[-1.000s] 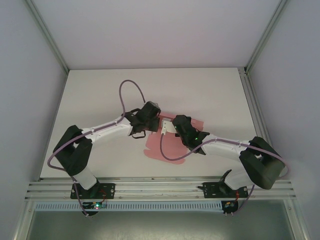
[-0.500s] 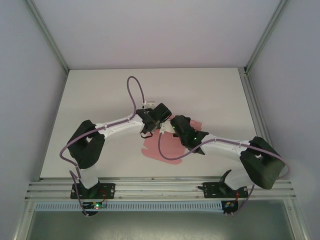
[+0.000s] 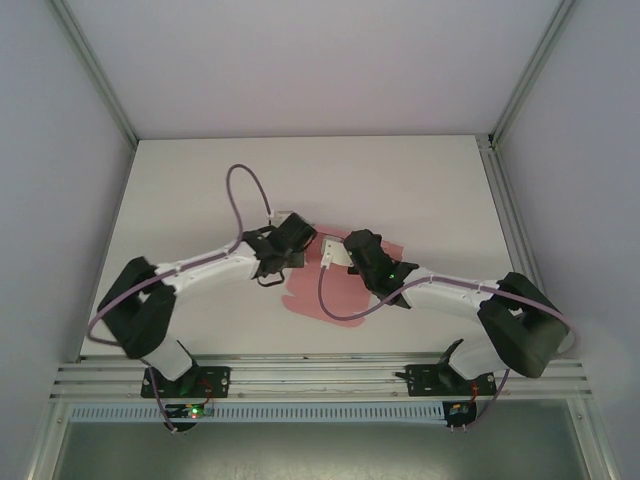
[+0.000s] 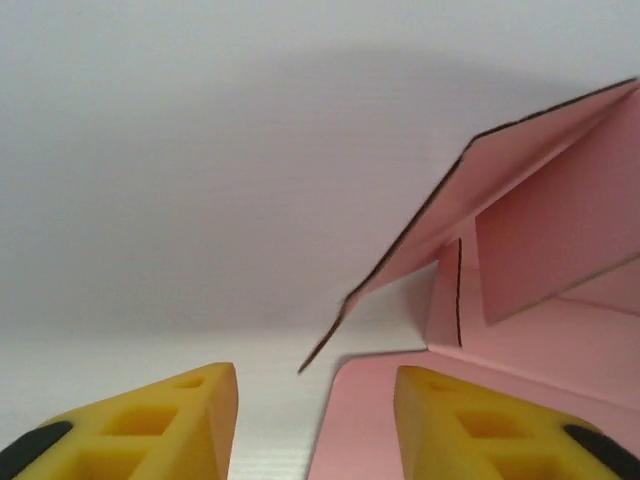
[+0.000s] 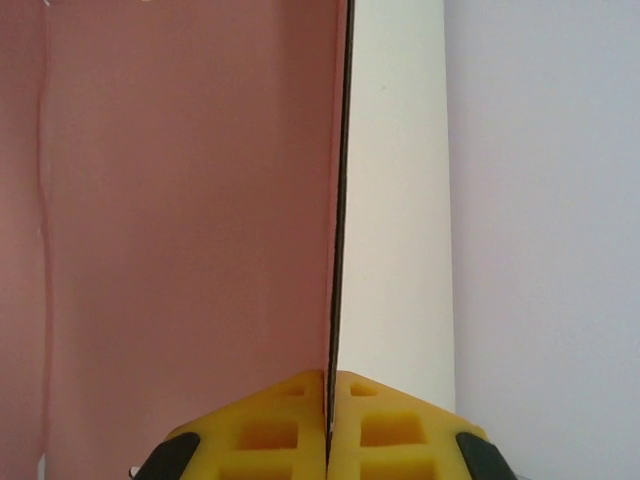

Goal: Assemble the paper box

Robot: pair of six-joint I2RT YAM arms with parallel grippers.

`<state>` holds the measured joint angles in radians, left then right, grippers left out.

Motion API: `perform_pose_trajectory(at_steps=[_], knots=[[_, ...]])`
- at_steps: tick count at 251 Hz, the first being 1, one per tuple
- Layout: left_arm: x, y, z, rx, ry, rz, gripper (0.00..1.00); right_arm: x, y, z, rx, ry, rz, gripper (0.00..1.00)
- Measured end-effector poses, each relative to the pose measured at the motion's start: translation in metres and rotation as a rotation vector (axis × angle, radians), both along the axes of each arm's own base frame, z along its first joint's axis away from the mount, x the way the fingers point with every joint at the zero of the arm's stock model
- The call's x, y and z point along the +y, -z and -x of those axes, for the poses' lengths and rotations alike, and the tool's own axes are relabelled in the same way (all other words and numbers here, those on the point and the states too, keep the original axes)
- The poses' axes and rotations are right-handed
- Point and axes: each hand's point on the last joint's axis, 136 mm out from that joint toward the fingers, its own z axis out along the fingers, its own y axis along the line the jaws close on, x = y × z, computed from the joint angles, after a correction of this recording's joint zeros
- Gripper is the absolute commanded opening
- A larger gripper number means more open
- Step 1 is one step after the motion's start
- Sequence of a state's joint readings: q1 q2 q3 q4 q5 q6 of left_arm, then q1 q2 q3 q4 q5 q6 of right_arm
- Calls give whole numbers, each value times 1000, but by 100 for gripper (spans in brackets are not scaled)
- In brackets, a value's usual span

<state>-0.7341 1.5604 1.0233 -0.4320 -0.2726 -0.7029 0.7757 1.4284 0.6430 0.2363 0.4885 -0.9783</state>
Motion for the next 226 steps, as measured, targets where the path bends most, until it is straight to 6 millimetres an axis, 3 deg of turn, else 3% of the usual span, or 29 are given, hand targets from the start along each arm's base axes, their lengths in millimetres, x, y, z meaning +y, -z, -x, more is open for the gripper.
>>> perform_pose_trajectory(at_steps=[29,41,53,69,85,100,122,156,205,226], knots=[[6,-38,3,-80,52,70,86,-2,2,-3,-4,-6,-4,0],[12,-56,0,-119,43,108,90,-2,2,-2,-6,-9,-5,0],[28,-69,-9,-152,0,140,90,0,2,-2,-8,-17,-11,0],[64,-78,-29,-186,-107,174,89,1,1,-1,-7,-29,-20,0],[100,-71,-49,-194,-209,185,82,2,0,1,-9,-36,-28,0],[111,-56,-60,-173,-220,191,75,3,-2,1,-11,-42,-35,0],[84,-31,-66,-120,-78,259,70,4,-3,2,-12,-46,-37,0],[35,-9,-56,-45,192,357,61,3,-3,2,-11,-46,-36,0],[-24,-10,-34,-32,520,387,54,2,-2,2,-7,-44,-30,0],[-37,-7,-26,-34,588,380,54,1,-1,4,-8,-45,-30,0]])
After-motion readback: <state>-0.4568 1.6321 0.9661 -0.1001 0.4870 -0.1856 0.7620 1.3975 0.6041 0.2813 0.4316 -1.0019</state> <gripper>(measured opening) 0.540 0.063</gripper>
